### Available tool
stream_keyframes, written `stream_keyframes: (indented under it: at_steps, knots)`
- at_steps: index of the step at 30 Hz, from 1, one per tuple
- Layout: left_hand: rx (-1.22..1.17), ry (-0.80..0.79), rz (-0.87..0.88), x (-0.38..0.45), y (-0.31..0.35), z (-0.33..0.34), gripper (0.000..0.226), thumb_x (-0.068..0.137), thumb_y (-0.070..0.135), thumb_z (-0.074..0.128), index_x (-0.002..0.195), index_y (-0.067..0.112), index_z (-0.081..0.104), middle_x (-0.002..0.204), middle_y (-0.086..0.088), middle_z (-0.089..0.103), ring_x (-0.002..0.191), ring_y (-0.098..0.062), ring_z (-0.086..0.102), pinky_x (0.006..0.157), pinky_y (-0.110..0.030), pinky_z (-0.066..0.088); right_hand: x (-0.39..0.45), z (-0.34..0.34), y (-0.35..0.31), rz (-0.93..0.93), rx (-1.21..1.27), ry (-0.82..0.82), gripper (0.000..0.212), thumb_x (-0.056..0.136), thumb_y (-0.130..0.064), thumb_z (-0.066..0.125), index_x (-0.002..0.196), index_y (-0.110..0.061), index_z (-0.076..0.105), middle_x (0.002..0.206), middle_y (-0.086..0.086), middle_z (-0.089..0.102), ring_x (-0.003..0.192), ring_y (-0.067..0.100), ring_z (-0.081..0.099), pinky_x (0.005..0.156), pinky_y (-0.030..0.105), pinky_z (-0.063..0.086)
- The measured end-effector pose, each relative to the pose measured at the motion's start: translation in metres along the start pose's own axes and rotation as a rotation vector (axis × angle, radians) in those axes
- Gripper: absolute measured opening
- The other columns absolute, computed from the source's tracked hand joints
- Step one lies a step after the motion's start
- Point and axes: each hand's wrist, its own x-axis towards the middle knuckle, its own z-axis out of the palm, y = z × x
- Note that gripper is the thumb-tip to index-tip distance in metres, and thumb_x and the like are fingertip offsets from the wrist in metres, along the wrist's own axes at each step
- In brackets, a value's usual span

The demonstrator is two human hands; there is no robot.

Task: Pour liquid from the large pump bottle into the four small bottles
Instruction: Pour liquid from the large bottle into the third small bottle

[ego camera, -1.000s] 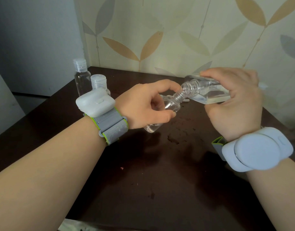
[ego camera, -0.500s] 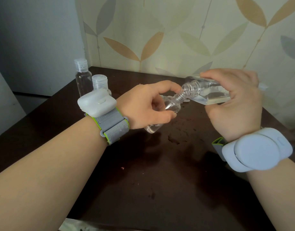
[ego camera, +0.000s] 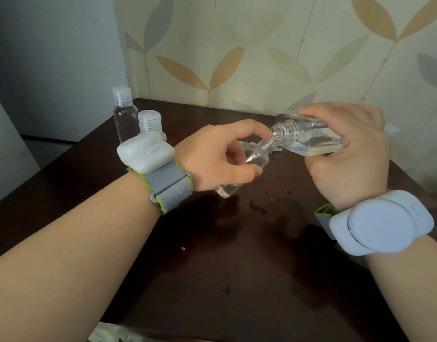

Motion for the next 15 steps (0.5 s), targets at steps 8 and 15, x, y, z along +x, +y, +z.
stream_keyframes:
  at_steps: [8,15]
  knots:
    - [-0.006,-0.002,0.003,0.0005,-0.0011,0.0003,0.035,0.065,0.037,0.059,0.092,0.052,0.044,0.060,0.004,0.061,0.050,-0.008,0.044,0.059,-0.017,0.039,-0.0002,0.0007,-0.0002,0.003,0.005,0.001,0.048,0.059,0.012,0.052,0.098,-0.011,0.068,0.095,0.004,0.063,0.099,0.038,0.047,0.088,0.063,0.035]
    - [-0.011,-0.004,0.005,0.0003,-0.0013,0.0003,0.033,0.065,0.036,0.059,0.090,0.052,0.044,0.061,0.002,0.061,0.048,-0.008,0.043,0.057,-0.016,0.040,-0.0001,0.0008,-0.0004,0.002,0.014,0.016,0.045,0.061,0.010,0.052,0.097,-0.010,0.068,0.095,0.009,0.065,0.099,0.039,0.048,0.089,0.065,0.034]
